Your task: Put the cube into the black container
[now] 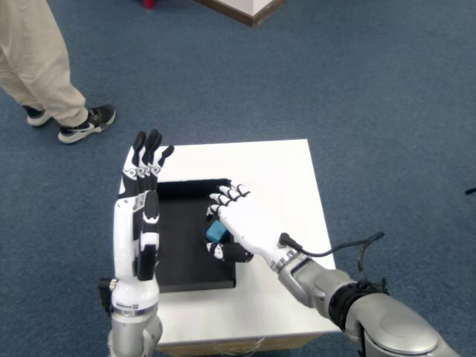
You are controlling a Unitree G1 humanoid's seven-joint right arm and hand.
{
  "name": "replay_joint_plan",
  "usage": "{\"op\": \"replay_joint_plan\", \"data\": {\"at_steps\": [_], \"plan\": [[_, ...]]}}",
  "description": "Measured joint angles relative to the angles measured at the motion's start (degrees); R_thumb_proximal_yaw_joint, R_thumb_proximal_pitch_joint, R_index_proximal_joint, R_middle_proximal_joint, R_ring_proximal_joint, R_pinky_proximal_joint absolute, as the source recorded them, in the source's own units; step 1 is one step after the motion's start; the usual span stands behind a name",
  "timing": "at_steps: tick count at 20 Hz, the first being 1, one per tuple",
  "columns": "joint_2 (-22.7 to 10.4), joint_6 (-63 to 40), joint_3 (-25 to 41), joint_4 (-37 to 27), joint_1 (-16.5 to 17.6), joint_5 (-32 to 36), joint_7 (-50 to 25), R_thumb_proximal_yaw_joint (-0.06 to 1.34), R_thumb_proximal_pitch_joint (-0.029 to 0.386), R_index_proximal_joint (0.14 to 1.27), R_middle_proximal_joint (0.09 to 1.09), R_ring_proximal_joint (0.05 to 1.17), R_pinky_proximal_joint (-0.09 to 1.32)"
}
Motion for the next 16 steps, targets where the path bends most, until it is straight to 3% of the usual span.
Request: {"op": "replay_joint_plan", "data": {"at_steps": [16], "plan": [[0.1,0.0,0.0,0.1,0.1,0.3,-1.2,0.63,0.098,0.64,0.26,0.2,0.07]]}}
